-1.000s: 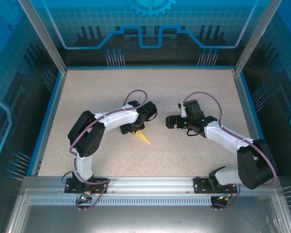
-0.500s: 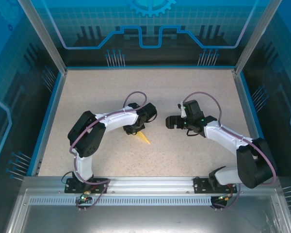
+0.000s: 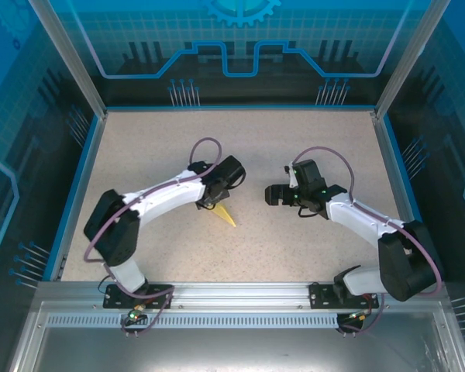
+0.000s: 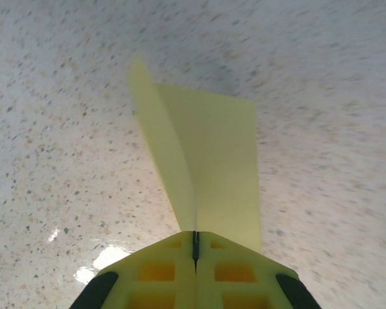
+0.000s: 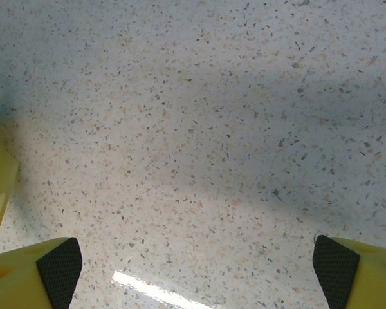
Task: Fold a paper plane with a square sheet of paper (pick it up from the middle)
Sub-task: Turn over a paper plane at the center of the table, then move the paper plane to the center of the table.
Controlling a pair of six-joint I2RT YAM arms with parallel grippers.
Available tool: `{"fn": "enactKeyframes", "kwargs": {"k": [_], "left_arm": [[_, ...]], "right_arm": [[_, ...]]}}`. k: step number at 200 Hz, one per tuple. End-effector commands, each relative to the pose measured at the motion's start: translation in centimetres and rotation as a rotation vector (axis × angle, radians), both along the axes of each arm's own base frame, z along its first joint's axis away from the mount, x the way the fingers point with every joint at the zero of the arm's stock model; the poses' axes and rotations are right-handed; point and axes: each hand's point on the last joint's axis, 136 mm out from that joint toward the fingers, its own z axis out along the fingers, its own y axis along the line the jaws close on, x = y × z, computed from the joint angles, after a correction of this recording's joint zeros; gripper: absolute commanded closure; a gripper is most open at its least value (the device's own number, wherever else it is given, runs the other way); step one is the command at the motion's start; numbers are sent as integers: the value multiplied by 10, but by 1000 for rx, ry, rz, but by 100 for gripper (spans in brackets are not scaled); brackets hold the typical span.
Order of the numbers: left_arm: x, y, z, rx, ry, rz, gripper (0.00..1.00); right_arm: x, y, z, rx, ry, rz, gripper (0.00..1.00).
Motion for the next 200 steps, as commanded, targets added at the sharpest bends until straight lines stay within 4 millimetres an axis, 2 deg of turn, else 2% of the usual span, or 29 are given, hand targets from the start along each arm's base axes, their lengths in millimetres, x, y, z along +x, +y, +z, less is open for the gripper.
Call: {"fn": "enactKeyframes", "kwargs": {"k": [1,20,40,52,82,104,132,177,200], "left_arm": [[6,-25,22,-125,-89,-153,100],[13,-50,29,-272,-150,-256,100],[18,-73,21,-443,-171,-325,100],[21,-81,11,-512,-171,-341,100],[22,-105,-9,-691,-186,-401,100],[19,-106,-27,-759,-184,-398,100],[11,-95,-43,-774,-183,-370,100],[0,-74,-56,-735,-177,-330,100],[-3,-66,-65,-718,-176,-297,100]], "right_arm": [[4,1,21,75,-53,-12,4],[1,7,36,135,-85,13,5],[-11,32,53,247,-99,111,11],[-17,38,54,247,-79,129,15],[-36,64,41,261,-1,207,30],[-44,82,28,258,62,243,44],[-48,97,10,237,117,263,58],[-57,122,-8,186,195,338,66],[-60,121,-24,148,236,321,68]]}}
